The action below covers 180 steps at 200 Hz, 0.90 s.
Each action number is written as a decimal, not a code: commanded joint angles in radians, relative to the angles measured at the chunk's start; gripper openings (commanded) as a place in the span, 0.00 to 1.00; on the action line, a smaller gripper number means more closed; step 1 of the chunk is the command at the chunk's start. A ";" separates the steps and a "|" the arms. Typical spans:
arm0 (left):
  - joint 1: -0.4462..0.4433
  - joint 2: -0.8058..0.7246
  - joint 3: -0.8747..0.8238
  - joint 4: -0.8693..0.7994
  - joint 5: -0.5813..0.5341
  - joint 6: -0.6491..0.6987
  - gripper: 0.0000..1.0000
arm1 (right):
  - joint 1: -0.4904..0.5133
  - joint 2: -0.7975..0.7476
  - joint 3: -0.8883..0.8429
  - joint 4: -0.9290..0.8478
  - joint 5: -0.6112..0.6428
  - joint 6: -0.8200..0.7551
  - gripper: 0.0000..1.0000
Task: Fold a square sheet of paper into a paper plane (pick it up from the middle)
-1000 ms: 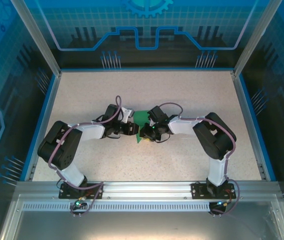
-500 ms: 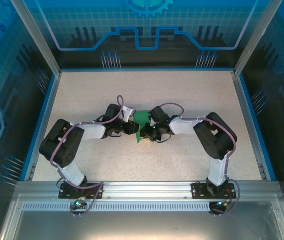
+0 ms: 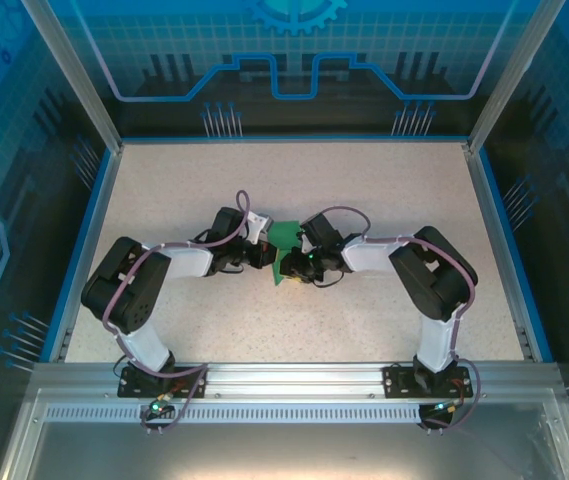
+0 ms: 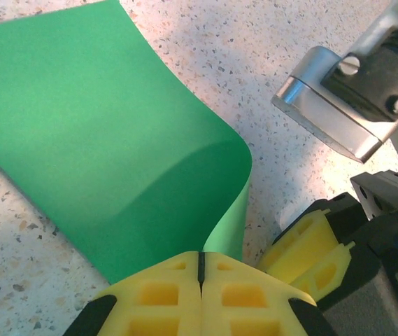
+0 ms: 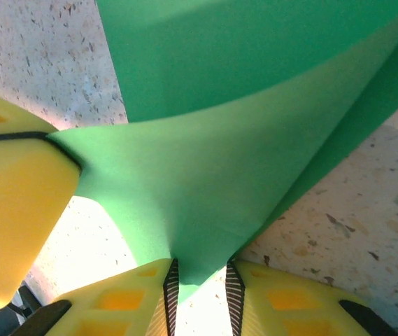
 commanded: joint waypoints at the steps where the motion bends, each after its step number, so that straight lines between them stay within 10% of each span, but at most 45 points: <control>1: -0.003 -0.012 0.028 -0.022 0.002 -0.011 0.01 | -0.029 -0.024 -0.025 0.005 0.057 -0.034 0.30; 180: -0.004 -0.065 -0.010 0.016 0.007 -0.076 0.00 | -0.059 -0.034 -0.074 0.196 0.046 0.084 0.32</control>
